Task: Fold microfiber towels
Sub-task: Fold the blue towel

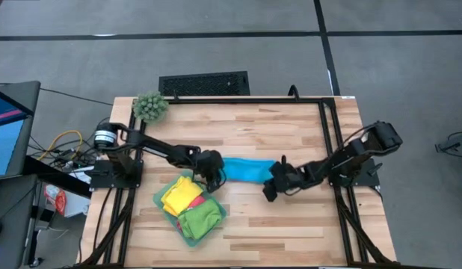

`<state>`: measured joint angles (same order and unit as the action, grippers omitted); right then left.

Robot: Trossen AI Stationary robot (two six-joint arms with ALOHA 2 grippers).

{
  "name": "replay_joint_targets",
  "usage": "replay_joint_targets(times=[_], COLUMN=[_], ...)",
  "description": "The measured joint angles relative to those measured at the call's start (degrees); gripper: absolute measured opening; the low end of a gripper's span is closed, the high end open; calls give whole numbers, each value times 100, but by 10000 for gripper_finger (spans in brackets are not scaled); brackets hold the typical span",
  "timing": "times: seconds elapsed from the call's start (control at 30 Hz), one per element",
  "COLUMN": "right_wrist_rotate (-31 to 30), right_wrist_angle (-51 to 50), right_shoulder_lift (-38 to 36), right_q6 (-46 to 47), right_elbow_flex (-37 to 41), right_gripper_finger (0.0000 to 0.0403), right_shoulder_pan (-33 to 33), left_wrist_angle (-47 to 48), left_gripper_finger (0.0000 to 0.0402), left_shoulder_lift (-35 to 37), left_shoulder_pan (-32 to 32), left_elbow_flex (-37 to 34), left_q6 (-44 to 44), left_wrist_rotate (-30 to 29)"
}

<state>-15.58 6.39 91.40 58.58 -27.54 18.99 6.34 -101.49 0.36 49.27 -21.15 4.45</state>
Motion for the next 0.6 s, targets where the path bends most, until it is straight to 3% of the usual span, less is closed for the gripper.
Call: replay_joint_targets(times=[0.3,0.47,0.6], right_wrist_rotate=[419,426,367], right_wrist_angle=[-1501,-2272,-3170], right_shoulder_lift=[-1049,-2007,-2719], right_q6=[777,929,1906], right_elbow_flex=[64,69,71], right_gripper_finger=[74,75,75], right_shoulder_pan=[545,450,332], left_wrist_angle=[719,257,-745], left_gripper_finger=[0,0,0], left_shoulder_lift=[821,1156,1254], left_shoulder_pan=[-34,36,174], left_elbow_flex=[-10,-8,3], left_q6=[556,695,694], left_wrist_rotate=[-8,37,462])
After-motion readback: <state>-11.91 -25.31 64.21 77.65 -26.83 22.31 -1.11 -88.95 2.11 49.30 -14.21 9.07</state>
